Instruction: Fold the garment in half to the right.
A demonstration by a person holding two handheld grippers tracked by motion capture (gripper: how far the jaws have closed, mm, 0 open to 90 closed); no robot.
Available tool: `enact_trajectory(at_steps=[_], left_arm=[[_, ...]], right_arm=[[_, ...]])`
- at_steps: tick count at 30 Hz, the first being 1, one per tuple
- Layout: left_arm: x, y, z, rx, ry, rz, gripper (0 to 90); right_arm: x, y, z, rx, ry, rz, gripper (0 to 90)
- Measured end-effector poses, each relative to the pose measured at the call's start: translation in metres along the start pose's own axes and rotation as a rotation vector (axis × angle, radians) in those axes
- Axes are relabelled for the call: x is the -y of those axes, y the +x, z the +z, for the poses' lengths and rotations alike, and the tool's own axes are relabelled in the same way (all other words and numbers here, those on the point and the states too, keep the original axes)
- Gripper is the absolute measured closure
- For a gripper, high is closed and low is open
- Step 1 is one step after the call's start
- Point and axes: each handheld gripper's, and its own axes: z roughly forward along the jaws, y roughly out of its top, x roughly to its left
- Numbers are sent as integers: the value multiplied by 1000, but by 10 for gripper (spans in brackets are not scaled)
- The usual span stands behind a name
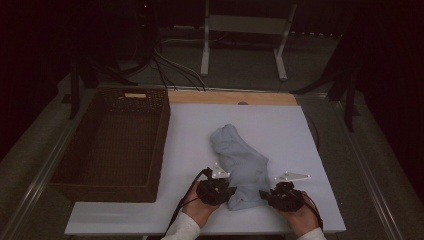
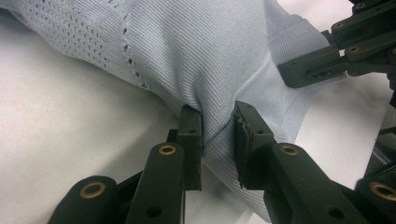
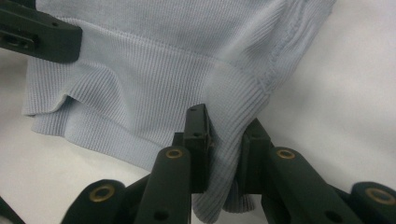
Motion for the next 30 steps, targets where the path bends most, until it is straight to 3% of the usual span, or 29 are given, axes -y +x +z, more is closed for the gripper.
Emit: enact_trajectory(at_steps=[30], left_arm=[[18,-16,-9,4,-26,-12,743]], right_arm=[[10,11,-9,16,-3,-73,777]])
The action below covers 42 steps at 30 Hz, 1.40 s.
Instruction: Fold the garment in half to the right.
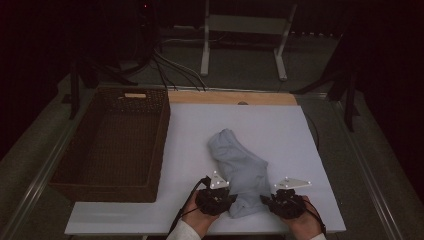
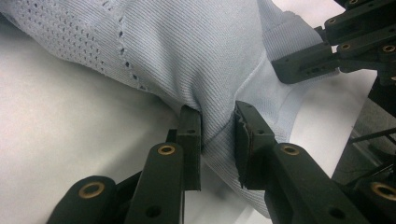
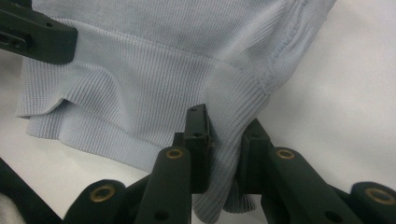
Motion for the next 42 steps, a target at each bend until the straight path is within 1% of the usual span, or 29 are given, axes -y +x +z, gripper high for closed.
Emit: enact_trajectory(at_steps=[11,17,24,29,30,32,33,37,38,40,42], left_arm=[[5,-5,-4,1,-11,-5,748],[8,-9,-5,4,-21,-13,748],[14,-18,-4,21,-24,-18,748],[17,-25,-3,46,-14,-1,736],[18,-25,-4,54,-17,-5,714],[18,-21,-5,65,-30,-24,629],[18,-19,-6,61,-36,-28,583],[18,-10,-13,44,-72,-37,462],[17,-8,-15,40,-86,-39,441],[15,-4,-19,14,-110,-40,403],[12,2,-22,4,-128,-48,368]], right_arm=[[2,3,-2,-3,-1,-25,778],[4,4,-4,-4,-1,-27,779],[8,2,-7,-1,-1,-25,780],[11,0,-9,9,5,-26,780],[12,0,-10,8,4,-24,780],[13,-2,-11,8,2,-19,780],[13,-2,-11,8,0,-18,780],[12,-3,-11,8,2,-18,780],[12,-3,-11,8,3,-17,780],[12,-3,-11,12,3,-17,780],[12,-4,-11,14,2,-16,780]])
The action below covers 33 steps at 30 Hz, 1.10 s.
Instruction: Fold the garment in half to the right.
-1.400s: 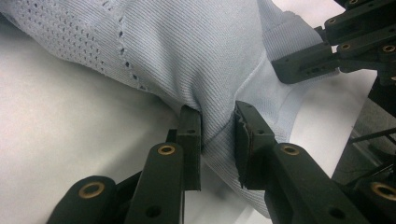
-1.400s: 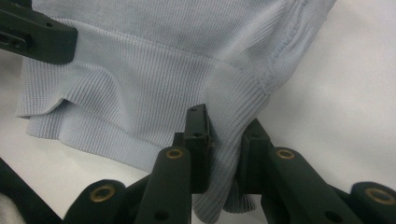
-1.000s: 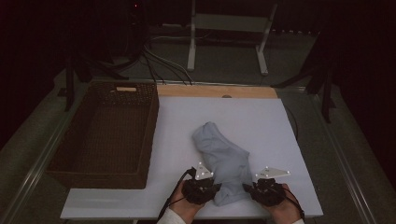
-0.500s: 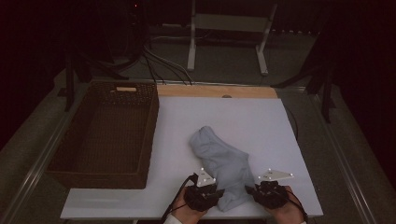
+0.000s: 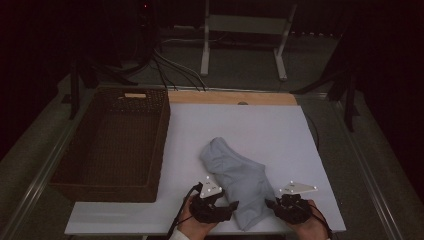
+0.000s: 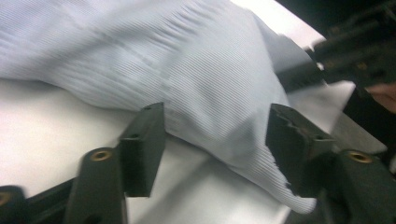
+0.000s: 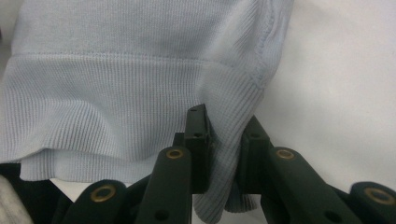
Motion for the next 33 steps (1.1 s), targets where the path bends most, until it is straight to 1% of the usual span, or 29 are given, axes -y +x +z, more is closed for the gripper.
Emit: enact_trajectory(at_steps=[2,4,5,8,10,11,14,15,17,21,28,30,31,33], left_arm=[[-3,5,-3,-22,-23,-1,333],[-5,7,-5,-25,-30,0,301],[-8,11,-7,-34,-45,1,280],[-13,15,-8,-41,-59,10,235],[-17,17,-9,-48,-59,23,184],[-17,17,-9,-48,-59,23,165],[-22,19,-10,-51,-75,37,147],[-24,20,-10,-52,-78,38,99],[-28,22,-11,-44,-86,38,93],[-35,26,-13,-31,-109,48,23],[-42,32,-16,-39,-129,51,1],[-43,34,-16,-43,-135,61,0],[-44,35,-15,-51,-134,72,0],[-45,36,-14,-54,-136,79,0]], right_arm=[[0,-1,0,1,1,2,780],[0,-1,0,3,1,1,780],[0,-1,0,5,1,0,780],[0,-1,0,10,2,-3,780],[0,-1,0,10,2,-3,780],[0,-1,0,10,2,-3,780],[0,-2,0,10,2,-3,780],[0,-2,0,10,3,-4,779],[0,-2,0,10,3,-4,779],[0,-2,0,9,5,-5,779],[0,-2,0,9,5,-6,778],[0,-2,0,9,5,-8,778],[0,-2,0,9,5,-9,778],[0,-2,1,9,5,-9,778]])
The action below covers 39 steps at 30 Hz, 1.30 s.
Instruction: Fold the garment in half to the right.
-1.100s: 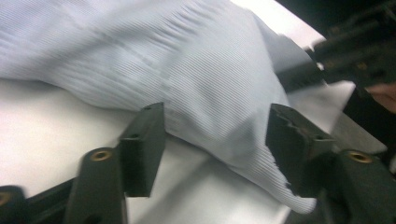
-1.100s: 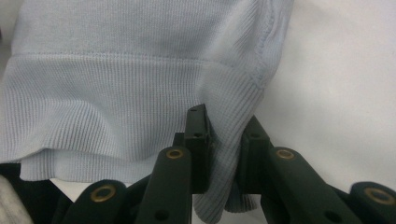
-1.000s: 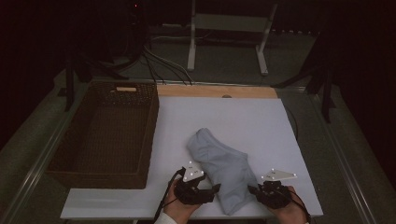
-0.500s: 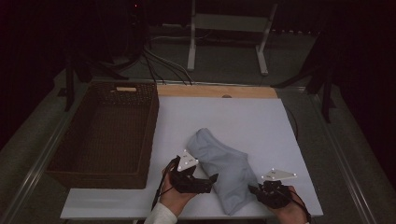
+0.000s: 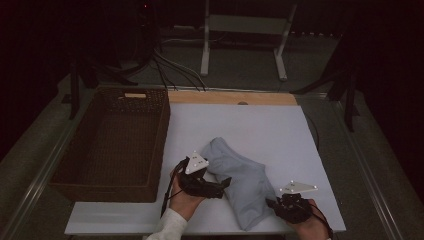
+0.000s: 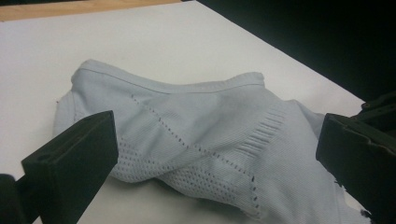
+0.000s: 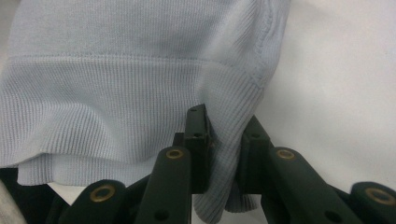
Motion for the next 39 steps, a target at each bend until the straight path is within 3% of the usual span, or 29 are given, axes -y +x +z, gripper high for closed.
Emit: enact_trajectory(at_steps=[13,24,35,39], left_arm=[[-5,9,5,-13,-17,39,0],[-7,16,13,-32,0,70,0],[-9,26,22,-37,-34,106,0],[-9,31,25,-45,-25,105,0]], right_arm=[[0,0,0,-1,1,1,776],[0,0,0,-3,-1,5,773],[0,0,1,-2,1,5,772],[0,0,1,-2,1,6,772]])
